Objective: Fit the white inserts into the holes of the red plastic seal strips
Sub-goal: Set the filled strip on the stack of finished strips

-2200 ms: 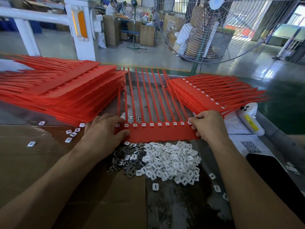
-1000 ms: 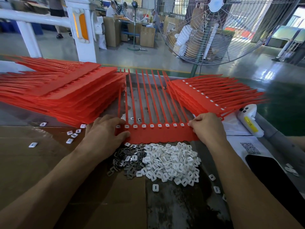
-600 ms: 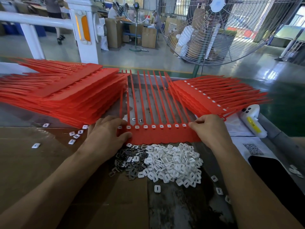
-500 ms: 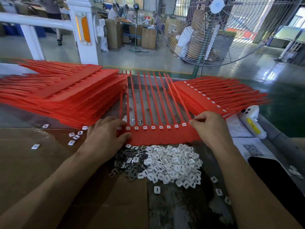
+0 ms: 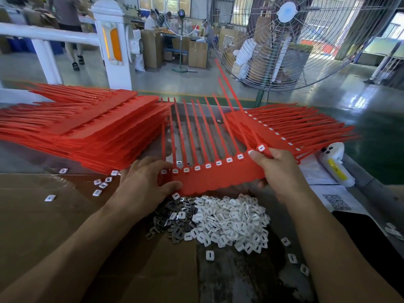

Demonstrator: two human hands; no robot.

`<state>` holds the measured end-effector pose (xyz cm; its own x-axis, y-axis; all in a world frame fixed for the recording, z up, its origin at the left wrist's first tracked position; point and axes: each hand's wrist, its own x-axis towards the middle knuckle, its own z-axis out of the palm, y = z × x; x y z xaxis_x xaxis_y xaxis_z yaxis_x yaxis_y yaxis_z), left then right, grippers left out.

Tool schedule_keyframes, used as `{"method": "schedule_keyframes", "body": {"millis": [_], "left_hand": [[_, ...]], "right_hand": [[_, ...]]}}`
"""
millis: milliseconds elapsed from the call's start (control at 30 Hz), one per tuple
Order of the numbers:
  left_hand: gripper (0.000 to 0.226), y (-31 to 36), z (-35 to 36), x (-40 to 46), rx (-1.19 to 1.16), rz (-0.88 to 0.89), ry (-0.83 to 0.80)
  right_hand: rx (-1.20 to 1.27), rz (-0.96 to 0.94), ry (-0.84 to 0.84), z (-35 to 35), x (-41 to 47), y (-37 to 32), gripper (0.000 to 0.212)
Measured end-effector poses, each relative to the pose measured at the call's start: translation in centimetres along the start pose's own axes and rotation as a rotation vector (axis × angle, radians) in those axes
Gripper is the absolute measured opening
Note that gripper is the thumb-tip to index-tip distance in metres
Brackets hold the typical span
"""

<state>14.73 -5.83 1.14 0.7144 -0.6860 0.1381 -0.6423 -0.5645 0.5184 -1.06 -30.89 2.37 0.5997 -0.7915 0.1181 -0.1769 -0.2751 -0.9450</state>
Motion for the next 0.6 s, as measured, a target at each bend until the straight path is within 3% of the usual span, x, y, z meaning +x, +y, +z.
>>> {"method": "schedule_keyframes", "body": {"millis": [133, 300, 600], "left_hand": [[0.101, -0.1, 0.0, -0.1, 0.013, 0.014, -0.086], [0.108, -0.4, 0.3, 0.0, 0.018, 0.03, -0.072], [0.074, -0.7, 0.7, 0.1, 0.055, 0.022, -0.026]], "right_hand": [[-0.011, -0.089, 0.04, 0.0, 0.0, -0.1, 0.02], [0.166, -0.083, 0.077, -0.3, 0.0, -0.5, 0.017], [0.374, -0.037, 0.229, -1.3, 0.7, -0.5, 0.017]]}}
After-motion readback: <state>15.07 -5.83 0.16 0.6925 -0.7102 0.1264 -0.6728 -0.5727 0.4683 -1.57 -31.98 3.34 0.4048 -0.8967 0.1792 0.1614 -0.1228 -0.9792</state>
